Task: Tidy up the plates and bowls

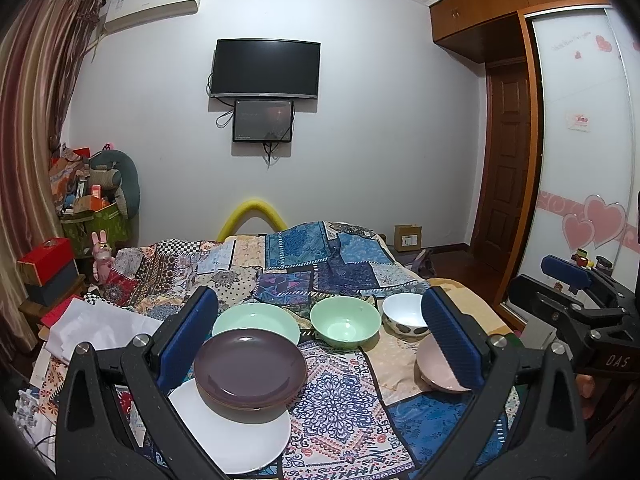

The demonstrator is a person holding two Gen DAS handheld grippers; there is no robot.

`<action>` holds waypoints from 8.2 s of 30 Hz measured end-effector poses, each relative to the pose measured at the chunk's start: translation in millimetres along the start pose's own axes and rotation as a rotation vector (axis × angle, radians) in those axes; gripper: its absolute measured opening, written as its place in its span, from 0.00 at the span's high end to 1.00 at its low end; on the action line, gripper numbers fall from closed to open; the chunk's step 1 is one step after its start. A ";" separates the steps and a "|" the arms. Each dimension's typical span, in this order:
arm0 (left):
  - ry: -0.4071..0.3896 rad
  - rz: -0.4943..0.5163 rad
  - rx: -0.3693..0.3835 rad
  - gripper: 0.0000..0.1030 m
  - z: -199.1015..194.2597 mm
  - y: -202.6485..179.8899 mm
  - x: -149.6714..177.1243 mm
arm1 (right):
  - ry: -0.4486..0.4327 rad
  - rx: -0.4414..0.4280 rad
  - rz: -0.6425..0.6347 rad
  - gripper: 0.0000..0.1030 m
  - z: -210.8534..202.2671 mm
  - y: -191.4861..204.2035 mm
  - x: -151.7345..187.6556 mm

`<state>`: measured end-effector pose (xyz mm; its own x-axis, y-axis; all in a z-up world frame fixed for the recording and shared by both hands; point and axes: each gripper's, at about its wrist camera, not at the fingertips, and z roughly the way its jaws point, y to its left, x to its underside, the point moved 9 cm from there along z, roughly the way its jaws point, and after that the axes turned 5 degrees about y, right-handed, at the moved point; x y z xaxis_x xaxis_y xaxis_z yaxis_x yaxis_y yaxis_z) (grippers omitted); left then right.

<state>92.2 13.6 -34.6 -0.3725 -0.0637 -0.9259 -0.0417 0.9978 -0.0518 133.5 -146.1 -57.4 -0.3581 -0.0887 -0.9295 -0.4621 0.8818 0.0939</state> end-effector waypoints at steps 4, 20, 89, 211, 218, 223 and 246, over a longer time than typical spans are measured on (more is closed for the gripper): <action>0.022 -0.016 0.006 0.00 9.8 9.8 5.8 | 0.019 -0.003 0.001 0.01 7.9 2.2 1.4; 0.236 -0.056 -0.110 0.00 96.8 105.9 51.6 | 0.195 -0.058 0.002 0.01 85.7 22.2 37.9; 0.700 -0.164 0.065 0.68 246.8 182.3 175.3 | 0.640 -0.193 0.100 0.71 267.8 47.7 156.5; 0.704 -0.208 -0.170 0.22 142.9 218.6 228.5 | 0.650 -0.213 -0.080 0.52 220.8 101.3 161.2; 0.725 -0.231 -0.135 0.22 146.8 220.4 243.1 | 0.729 -0.243 -0.110 0.52 238.3 113.5 179.8; 0.727 -0.227 -0.107 0.30 147.4 216.3 246.0 | 0.782 -0.261 -0.132 0.61 246.5 117.8 190.3; 0.751 -0.326 -0.044 0.56 147.4 207.8 254.9 | 0.849 -0.291 -0.119 0.72 262.3 124.3 202.1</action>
<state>125.3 207.5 -336.5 -0.8561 -0.3623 -0.3686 -0.2861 0.9261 -0.2458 216.5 67.1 -327.2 -0.7194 -0.5854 -0.3739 -0.6800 0.7032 0.2074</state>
